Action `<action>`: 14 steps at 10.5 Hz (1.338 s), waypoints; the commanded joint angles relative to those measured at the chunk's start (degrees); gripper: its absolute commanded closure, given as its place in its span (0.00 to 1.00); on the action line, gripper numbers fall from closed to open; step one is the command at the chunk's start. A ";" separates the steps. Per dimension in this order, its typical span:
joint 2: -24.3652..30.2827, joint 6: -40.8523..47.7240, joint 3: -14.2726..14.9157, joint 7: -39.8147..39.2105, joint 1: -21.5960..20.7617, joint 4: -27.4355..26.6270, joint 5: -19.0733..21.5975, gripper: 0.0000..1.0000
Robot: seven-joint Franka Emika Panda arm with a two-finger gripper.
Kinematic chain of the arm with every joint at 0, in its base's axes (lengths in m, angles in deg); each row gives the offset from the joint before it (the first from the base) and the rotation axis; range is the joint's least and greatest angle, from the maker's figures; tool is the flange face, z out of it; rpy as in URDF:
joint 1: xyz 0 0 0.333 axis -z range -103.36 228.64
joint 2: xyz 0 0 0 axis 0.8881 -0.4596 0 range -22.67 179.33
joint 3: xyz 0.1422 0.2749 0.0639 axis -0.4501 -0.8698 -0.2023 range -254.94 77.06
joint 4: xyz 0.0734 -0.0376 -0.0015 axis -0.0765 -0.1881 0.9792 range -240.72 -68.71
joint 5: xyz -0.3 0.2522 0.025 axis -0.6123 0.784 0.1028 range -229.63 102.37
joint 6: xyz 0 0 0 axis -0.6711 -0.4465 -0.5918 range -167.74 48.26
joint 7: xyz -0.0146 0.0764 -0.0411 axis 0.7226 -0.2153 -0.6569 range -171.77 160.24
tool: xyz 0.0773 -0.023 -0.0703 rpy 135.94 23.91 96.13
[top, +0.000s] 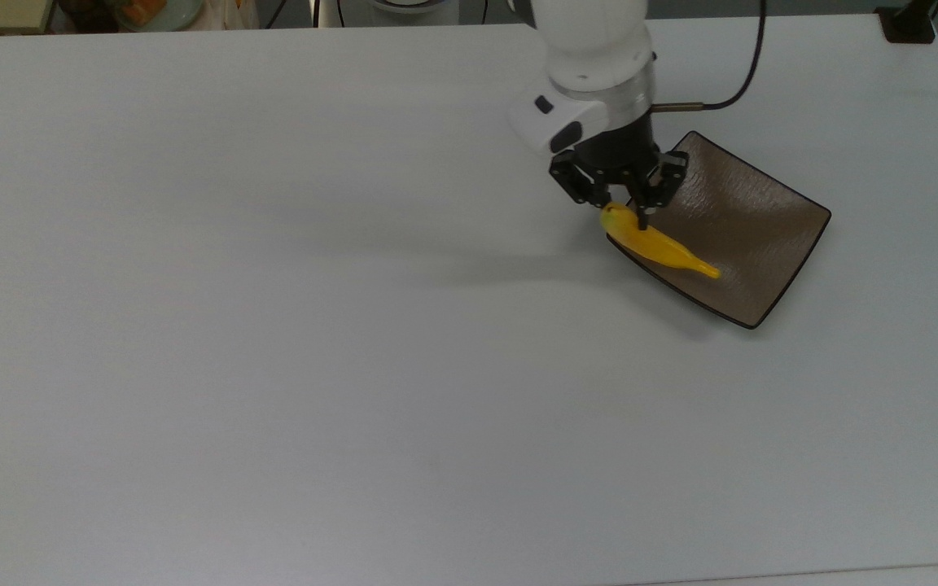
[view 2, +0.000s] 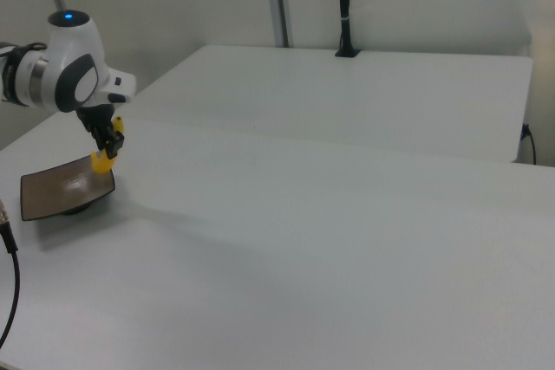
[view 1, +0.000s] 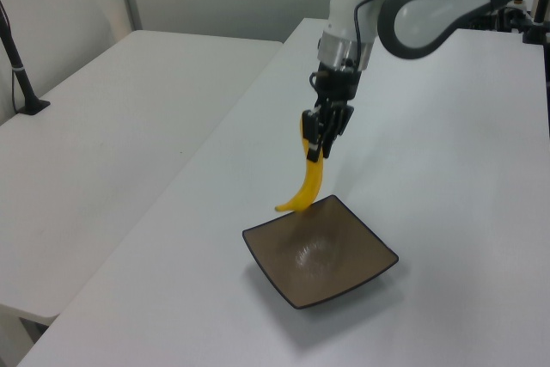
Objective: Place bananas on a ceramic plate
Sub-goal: 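Carry the banana over the brown square plate and lower it, then open the gripper to release the banana onto the plate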
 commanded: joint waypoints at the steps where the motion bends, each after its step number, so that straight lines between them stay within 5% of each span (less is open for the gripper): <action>1: -0.02 -1.26 -0.07 0.75 -2.39 1.35 1.06 0.72; 3: -0.02 -1.26 -2.35 0.75 -2.84 1.36 0.97 0.71; 4: -0.02 -1.26 -3.15 1.01 -2.92 1.27 0.97 0.57; 5: -0.02 -1.26 -3.50 1.28 -3.01 1.27 1.06 0.04; 11: 2.08 0.49 -3.51 0.84 -2.31 1.10 0.28 0.00; 14: 6.02 11.55 -2.98 -8.79 0.31 0.92 -3.07 0.00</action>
